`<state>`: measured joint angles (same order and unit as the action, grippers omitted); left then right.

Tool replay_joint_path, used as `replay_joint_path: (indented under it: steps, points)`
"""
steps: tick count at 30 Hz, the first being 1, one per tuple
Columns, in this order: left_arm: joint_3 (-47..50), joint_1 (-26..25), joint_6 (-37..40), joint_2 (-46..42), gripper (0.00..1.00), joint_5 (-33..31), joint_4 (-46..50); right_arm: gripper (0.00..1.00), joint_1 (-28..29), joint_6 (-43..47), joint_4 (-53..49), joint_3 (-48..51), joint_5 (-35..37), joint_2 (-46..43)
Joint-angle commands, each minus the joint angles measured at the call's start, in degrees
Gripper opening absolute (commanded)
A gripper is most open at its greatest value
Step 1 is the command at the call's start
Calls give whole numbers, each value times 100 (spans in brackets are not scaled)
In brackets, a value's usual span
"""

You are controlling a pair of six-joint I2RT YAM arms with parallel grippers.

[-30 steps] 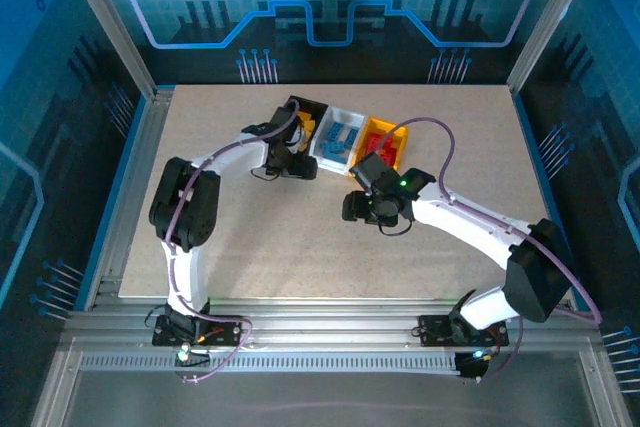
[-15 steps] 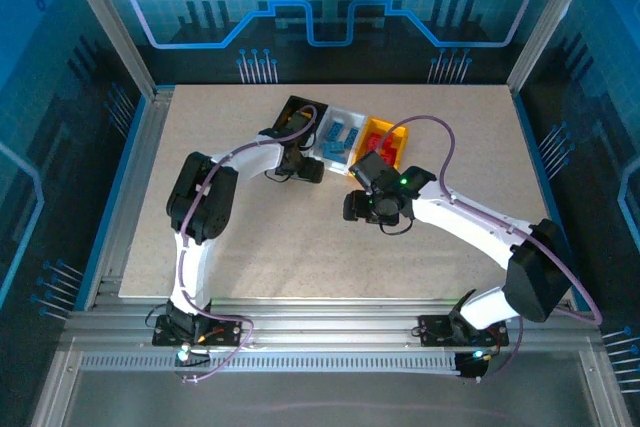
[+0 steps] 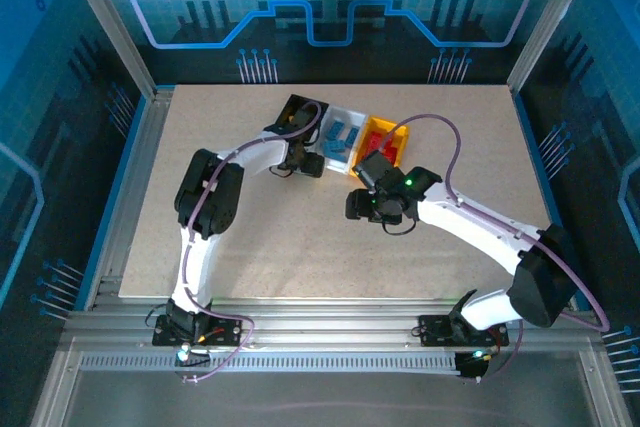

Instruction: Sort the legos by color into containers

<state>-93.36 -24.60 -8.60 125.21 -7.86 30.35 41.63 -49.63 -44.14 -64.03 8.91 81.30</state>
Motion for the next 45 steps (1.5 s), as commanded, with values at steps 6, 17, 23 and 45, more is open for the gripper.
replay_joint_path:
  steps: [6, 17, 23, 45]
  points:
    - [-323, 8, 67, 276, 60, -73, 105, 67, 114, -120, -180, 170, 260, -307]
    - [11, 7, -1, 38, 35, -23, 47, 68, 208, -161, -130, 103, 283, -211]
    - [523, 14, -50, -365, 31, -2, -90, 67, 273, -222, -47, 88, 280, -146]
    - [617, 259, -2216, -1326, 30, 2275, -253, 67, 268, -800, -58, 858, 520, -1065]
